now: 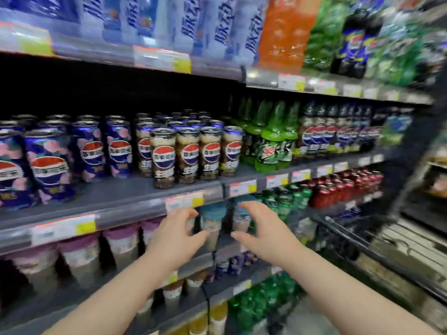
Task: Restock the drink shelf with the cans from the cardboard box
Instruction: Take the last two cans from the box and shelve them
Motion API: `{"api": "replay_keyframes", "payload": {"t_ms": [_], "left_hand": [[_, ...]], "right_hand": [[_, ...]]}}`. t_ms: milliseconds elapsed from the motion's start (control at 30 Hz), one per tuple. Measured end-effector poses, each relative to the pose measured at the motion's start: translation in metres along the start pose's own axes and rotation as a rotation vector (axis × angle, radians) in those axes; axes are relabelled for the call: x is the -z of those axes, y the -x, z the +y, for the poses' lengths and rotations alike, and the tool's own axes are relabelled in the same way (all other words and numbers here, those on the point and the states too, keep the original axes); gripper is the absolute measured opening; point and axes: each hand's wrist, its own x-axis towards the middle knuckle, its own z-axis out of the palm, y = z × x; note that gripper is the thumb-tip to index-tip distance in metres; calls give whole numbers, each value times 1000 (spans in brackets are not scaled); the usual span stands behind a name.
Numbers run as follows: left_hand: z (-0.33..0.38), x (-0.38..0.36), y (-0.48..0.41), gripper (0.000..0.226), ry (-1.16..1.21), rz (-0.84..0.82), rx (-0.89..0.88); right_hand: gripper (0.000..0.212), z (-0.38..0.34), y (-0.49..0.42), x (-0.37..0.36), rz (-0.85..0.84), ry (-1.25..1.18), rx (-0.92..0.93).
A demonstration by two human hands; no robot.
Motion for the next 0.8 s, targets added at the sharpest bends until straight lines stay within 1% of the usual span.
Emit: {"api": "replay_keyframes", "payload": {"t_ms": [100, 200, 267, 367, 533, 667, 800], "left_hand": [[72, -73, 19, 53, -6, -181, -121], [147, -136, 43, 55, -10, -340, -239], [194, -175, 62, 54, 1, -417, -307], [256, -227, 92, 53, -53, -498, -443], [333, -287, 121, 52, -134, -607, -579], [377, -334, 119, 48, -148, -676, -612], [426, -402, 100, 42, -142, -753, -635]], "right_hand": [[66, 76, 77, 45, 46, 58, -212], [59, 138, 158, 89, 77, 147, -397], [59, 173, 210, 114, 97, 184, -528], [65, 220, 276, 143, 118, 238, -713], [65, 282, 349, 175, 144, 200, -900], [64, 332, 381, 186, 150, 158, -1010], [60, 392, 399, 205, 134, 139, -1122]]}}
